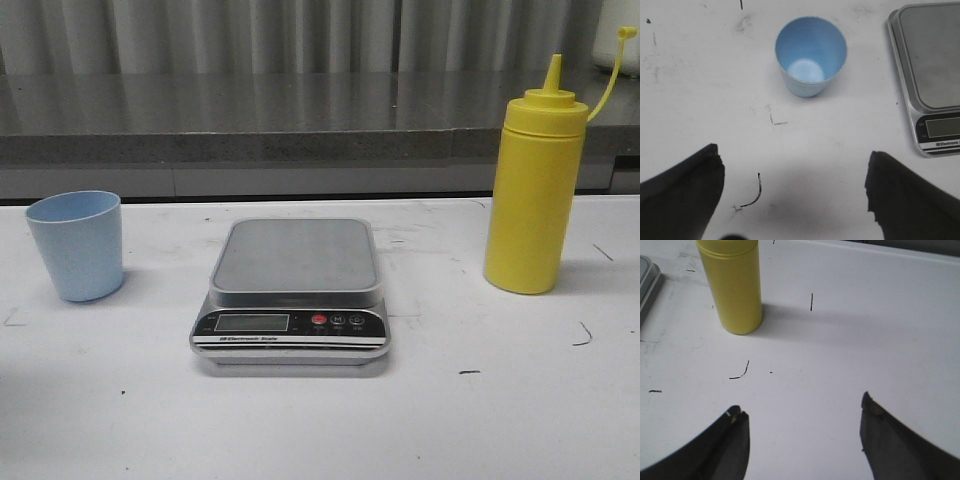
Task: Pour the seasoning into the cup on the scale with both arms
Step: 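Lower the left gripper onto the light blue cup and grasp it, then lift the blue cup with the left gripper and set it on the scale, then open the left gripper and raise it away from the cup, then move the right gripper to the yellow squeeze bottle and grasp it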
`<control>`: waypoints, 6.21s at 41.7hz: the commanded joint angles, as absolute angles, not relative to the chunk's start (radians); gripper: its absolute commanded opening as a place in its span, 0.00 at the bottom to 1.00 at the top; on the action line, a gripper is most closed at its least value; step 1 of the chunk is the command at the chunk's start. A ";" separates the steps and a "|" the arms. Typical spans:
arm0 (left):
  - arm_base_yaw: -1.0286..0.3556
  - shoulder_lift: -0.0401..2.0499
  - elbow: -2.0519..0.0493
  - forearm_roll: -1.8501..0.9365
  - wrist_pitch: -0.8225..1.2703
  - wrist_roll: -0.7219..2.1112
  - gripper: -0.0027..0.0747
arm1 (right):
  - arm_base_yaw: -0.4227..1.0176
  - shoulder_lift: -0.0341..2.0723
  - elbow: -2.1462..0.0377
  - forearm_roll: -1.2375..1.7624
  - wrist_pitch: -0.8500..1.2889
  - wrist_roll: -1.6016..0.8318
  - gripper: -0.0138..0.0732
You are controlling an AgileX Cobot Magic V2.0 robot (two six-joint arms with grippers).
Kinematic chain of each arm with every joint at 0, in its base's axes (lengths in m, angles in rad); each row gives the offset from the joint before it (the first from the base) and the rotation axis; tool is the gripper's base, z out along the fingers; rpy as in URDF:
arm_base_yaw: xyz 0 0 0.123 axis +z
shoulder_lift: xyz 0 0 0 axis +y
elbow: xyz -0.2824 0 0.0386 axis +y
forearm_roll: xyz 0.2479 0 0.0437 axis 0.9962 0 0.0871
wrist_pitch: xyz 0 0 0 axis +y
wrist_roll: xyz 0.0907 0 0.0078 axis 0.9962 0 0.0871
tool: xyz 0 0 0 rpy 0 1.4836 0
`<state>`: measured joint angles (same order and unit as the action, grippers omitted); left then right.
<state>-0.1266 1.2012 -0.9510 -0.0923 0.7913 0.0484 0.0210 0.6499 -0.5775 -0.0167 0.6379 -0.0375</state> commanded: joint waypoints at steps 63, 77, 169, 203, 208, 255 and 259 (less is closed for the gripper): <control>-0.100 1.893 -1.480 -0.089 0.839 0.046 0.01 | 0.016 0.655 -0.611 -0.027 0.581 -0.048 0.73; -0.187 1.812 -1.571 -0.096 0.928 0.046 0.01 | 0.016 0.655 -0.611 -0.027 0.581 -0.048 0.73; -0.517 1.752 -1.821 -0.074 1.014 0.000 0.53 | 0.016 0.655 -0.611 -0.027 0.581 -0.048 0.73; -0.517 0.843 -0.932 -0.016 0.768 0.006 0.53 | 0.016 0.655 -0.611 -0.027 0.581 -0.048 0.73; -0.517 0.792 -0.892 -0.016 0.768 0.006 0.53 | 0.016 0.655 -0.611 -0.027 0.580 -0.048 0.73; -0.517 0.779 -0.887 -0.016 0.768 0.006 0.53 | 0.194 0.928 -0.574 0.007 0.307 -0.033 0.90; -0.517 0.779 -0.887 -0.016 0.768 0.006 0.53 | 0.194 0.965 -0.493 0.048 0.134 -0.030 0.90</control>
